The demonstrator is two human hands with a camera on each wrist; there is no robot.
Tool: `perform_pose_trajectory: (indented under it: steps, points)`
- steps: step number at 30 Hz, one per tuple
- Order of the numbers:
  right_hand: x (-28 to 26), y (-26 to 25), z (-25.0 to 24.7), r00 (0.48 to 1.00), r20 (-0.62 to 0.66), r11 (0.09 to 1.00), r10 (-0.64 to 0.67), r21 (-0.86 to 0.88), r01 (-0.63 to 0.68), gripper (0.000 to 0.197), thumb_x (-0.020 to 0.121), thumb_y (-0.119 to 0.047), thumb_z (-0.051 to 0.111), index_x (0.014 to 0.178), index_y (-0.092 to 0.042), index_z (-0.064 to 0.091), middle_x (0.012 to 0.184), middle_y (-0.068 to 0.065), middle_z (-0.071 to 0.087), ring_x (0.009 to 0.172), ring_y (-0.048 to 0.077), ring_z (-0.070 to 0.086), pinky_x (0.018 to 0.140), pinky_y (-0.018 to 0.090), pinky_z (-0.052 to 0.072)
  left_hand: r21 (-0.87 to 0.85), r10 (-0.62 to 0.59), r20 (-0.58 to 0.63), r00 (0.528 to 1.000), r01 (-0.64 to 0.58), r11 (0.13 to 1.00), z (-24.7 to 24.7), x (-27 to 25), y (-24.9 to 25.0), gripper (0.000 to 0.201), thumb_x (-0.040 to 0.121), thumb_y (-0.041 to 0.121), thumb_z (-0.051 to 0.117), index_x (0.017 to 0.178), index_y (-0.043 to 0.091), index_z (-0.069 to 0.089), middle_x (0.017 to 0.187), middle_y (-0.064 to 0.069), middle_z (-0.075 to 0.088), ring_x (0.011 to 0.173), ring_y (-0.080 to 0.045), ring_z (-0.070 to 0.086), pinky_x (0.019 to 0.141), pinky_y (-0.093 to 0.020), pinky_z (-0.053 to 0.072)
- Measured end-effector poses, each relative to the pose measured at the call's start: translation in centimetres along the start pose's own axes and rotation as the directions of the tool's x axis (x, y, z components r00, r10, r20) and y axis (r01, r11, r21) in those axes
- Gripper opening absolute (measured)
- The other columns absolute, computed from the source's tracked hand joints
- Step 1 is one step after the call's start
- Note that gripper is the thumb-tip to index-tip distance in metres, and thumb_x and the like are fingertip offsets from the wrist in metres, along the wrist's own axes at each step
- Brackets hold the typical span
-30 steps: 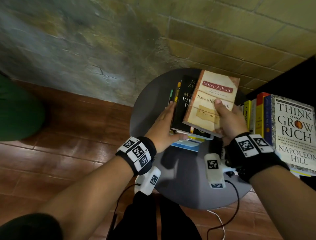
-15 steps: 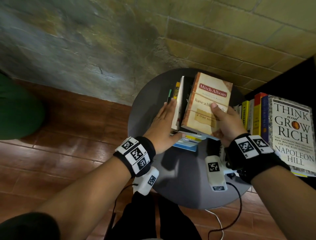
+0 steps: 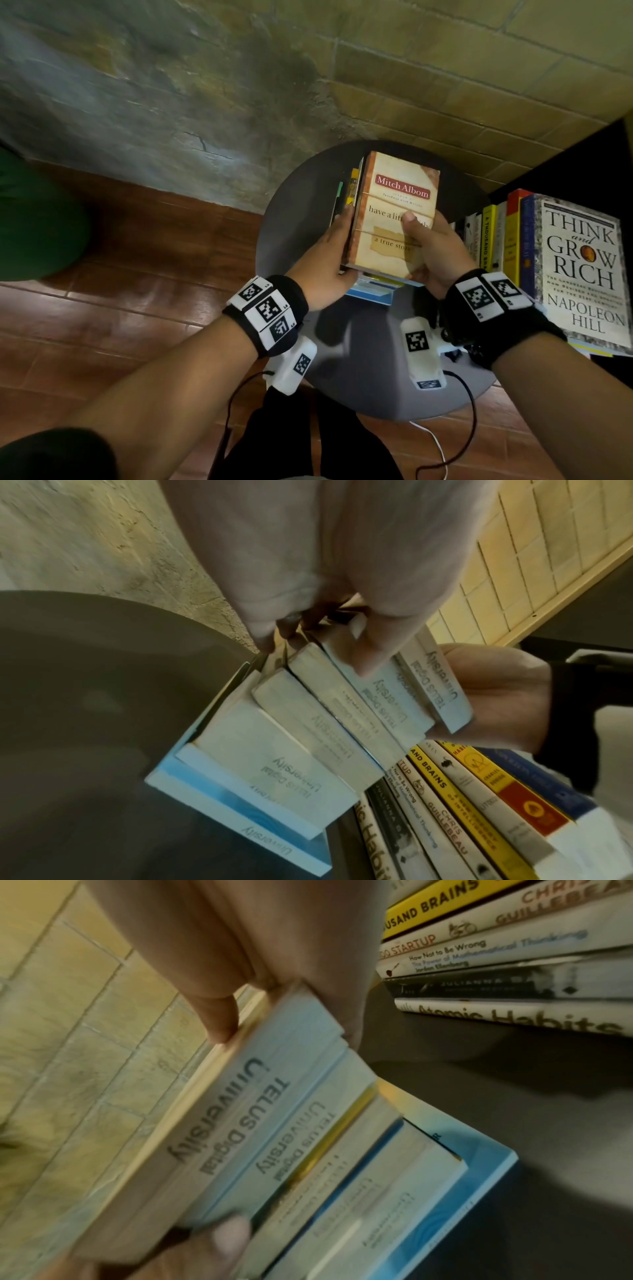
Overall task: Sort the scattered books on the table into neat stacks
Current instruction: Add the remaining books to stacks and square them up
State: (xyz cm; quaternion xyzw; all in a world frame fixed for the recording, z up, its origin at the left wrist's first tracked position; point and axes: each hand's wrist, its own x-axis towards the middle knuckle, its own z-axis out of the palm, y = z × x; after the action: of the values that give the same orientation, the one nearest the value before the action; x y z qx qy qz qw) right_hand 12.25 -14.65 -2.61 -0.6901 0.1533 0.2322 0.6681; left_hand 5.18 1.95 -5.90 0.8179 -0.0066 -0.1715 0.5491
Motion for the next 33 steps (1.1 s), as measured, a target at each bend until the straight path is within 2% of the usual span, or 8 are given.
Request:
perform_pose_trajectory:
  steps: [3, 7, 10, 13, 17, 21, 30, 33]
  points:
    - [0.3, -0.3, 0.3, 1.000, -0.020, 0.998, 0.023, 0.057, -0.022, 0.031, 0.099, -0.023, 0.049, 0.129, -0.018, 0.049, 0.110, 0.006, 0.070, 0.093, 0.020, 0.071, 0.073, 0.039, 0.061, -0.224, -0.065, -0.002, 0.998, 0.063, 0.973, -0.6, -0.2, 0.7, 0.080, 0.094, 0.008, 0.050, 0.153, 0.034, 0.002, 0.149, 0.014, 0.036, 0.133, -0.001, 0.035, 0.111, -0.024, 0.031]
    - [0.9, -0.4, 0.6, 0.998, -0.046, 0.994, 0.053, 0.101, -0.049, 0.038, 0.098, -0.032, 0.050, 0.134, -0.020, 0.049, 0.120, 0.007, 0.068, 0.108, 0.024, 0.067, 0.091, 0.046, 0.054, -0.684, -0.211, -0.088, 0.974, 0.095, 0.724, -1.2, 0.4, 1.6, 0.069, 0.092, -0.008, 0.035, 0.153, 0.017, 0.015, 0.143, 0.003, 0.040, 0.130, -0.010, 0.039, 0.092, -0.011, 0.043]
    - [1.3, -0.6, 0.7, 0.994, -0.081, 0.994, 0.076, 0.091, -0.068, 0.036, 0.099, -0.029, 0.048, 0.134, -0.019, 0.048, 0.119, 0.007, 0.068, 0.104, 0.023, 0.067, 0.087, 0.045, 0.055, -0.794, -0.233, -0.072, 0.970, 0.086, 0.602, -1.6, 1.0, 2.8, 0.061, 0.094, -0.005, 0.027, 0.152, 0.013, 0.021, 0.150, -0.011, 0.039, 0.128, -0.019, 0.046, 0.080, -0.013, 0.047]
    - [1.6, -1.0, 0.5, 0.990, -0.111, 0.994, 0.089, 0.068, -0.082, 0.033, 0.101, -0.026, 0.044, 0.132, -0.018, 0.048, 0.116, 0.007, 0.068, 0.102, 0.023, 0.067, 0.083, 0.044, 0.056, -0.750, -0.136, -0.039, 0.990, 0.061, 0.659, -1.1, 1.2, 3.4, 0.049, 0.101, 0.006, 0.023, 0.149, 0.017, 0.026, 0.142, -0.004, 0.048, 0.101, -0.003, 0.058, 0.068, -0.007, 0.050]
    - [2.1, -1.3, -0.3, 0.990, -0.107, 0.996, 0.087, 0.024, -0.085, 0.032, 0.102, -0.024, 0.041, 0.132, -0.020, 0.050, 0.114, 0.007, 0.069, 0.102, 0.024, 0.067, 0.088, 0.047, 0.054, -0.707, -0.148, -0.049, 0.988, 0.070, 0.704, -0.6, 1.5, 2.1, 0.049, 0.104, 0.027, 0.028, 0.152, 0.016, 0.021, 0.152, 0.012, 0.028, 0.127, 0.001, 0.041, 0.084, -0.001, 0.043]
    - [2.4, -1.2, -0.7, 0.992, -0.089, 0.996, 0.094, 0.014, -0.093, 0.033, 0.102, -0.023, 0.040, 0.133, -0.020, 0.050, 0.110, 0.007, 0.070, 0.102, 0.026, 0.067, 0.090, 0.049, 0.053, -0.478, -0.051, 0.009, 0.999, 0.049, 0.877, 0.5, 1.5, 1.1, 0.095, 0.076, 0.082, 0.035, 0.153, 0.036, 0.003, 0.163, 0.008, 0.000, 0.147, -0.004, 0.000, 0.122, -0.040, 0.006]
    - [2.3, -1.7, -0.5, 0.990, -0.071, 0.992, 0.121, 0.027, -0.120, 0.039, 0.101, -0.019, 0.039, 0.139, -0.023, 0.045, 0.119, 0.011, 0.067, 0.105, 0.027, 0.066, 0.085, 0.046, 0.055, -0.455, -0.151, -0.016, 0.988, 0.127, 0.881, 0.1, 3.9, 2.8, 0.094, 0.081, 0.071, 0.033, 0.153, 0.027, -0.008, 0.162, 0.005, -0.016, 0.148, -0.011, -0.013, 0.122, -0.050, -0.002]
    - [2.4, -1.5, -0.6, 0.987, -0.069, 0.989, 0.143, 0.059, -0.139, 0.036, 0.100, -0.023, 0.042, 0.135, -0.023, 0.049, 0.119, 0.012, 0.068, 0.107, 0.029, 0.066, 0.093, 0.050, 0.052, -0.547, -0.169, 0.037, 0.985, 0.161, 0.822, 0.0, 4.0, 2.1, 0.101, 0.078, 0.078, 0.047, 0.152, 0.035, -0.006, 0.164, 0.002, 0.002, 0.150, -0.017, 0.012, 0.120, -0.048, 0.016]
